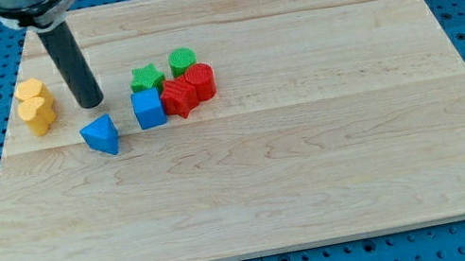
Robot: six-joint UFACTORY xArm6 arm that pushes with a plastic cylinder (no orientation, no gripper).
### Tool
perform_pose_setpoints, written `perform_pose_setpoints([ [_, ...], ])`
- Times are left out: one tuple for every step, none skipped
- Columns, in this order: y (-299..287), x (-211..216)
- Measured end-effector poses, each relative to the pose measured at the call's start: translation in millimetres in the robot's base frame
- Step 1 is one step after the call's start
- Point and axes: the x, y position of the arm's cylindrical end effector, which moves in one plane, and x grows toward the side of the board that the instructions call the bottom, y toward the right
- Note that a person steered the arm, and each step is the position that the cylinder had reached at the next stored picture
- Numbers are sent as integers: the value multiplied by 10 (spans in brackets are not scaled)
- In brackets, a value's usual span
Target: Move the blue cube towards bottom of the board
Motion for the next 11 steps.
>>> perform_pose_setpoints([
  [-6,115],
  [176,140],
  [479,132],
  [587,134],
  [685,-7],
  [703,-61],
  [735,-60],
  [865,-60],
  [871,31],
  [950,347],
  [1028,383],
])
